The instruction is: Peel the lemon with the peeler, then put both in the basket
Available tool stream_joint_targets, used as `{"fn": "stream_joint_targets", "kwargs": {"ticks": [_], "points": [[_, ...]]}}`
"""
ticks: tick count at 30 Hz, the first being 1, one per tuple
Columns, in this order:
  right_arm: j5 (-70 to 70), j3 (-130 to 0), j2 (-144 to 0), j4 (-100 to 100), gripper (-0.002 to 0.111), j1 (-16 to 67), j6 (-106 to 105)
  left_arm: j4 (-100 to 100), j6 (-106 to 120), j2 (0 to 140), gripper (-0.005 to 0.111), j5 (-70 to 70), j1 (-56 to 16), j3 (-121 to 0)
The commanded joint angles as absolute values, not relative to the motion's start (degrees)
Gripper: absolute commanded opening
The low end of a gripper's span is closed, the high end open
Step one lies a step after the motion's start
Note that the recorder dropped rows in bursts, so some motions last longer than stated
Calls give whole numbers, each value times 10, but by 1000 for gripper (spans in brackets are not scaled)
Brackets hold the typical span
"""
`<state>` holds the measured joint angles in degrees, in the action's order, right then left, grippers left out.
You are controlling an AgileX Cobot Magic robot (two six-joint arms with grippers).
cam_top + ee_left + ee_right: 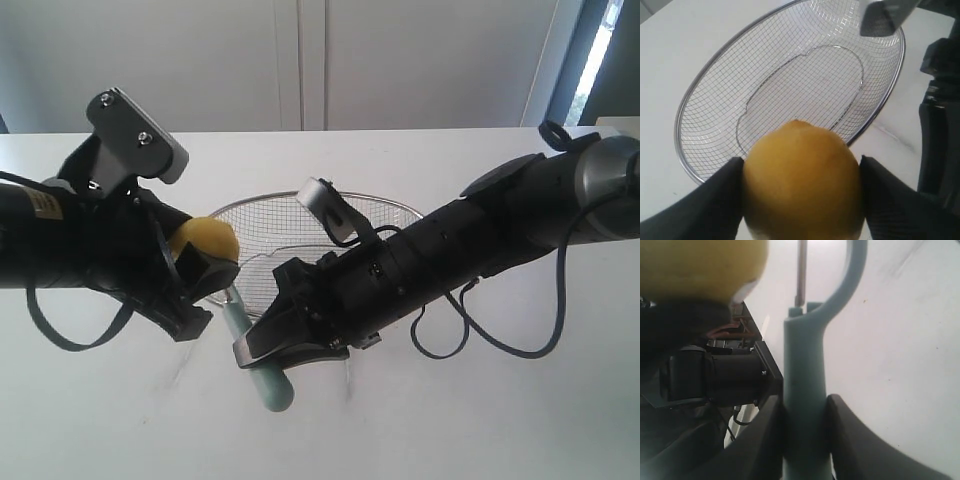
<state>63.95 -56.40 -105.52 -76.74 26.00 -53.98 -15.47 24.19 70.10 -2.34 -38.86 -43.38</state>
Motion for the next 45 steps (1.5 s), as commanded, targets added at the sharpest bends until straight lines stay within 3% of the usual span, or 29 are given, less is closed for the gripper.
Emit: {"fn": "stream_joint_targets", "kwargs": {"ticks": [1,13,32,45], "points": [[647,-561,-1054,-773,0,262,-538,-161,244,703,0,-16,-393,-434],[651,-581,-1054,-760,0,261,-536,-159,244,703,0,-16,-393,-434],[700,-594,-1018,-775,0,195,-525,-159,244,703,0,-17,-393,-434],[686,-599,-931,-729,0,95,-531,-159,242,703,0,-17,-393,-434]]}}
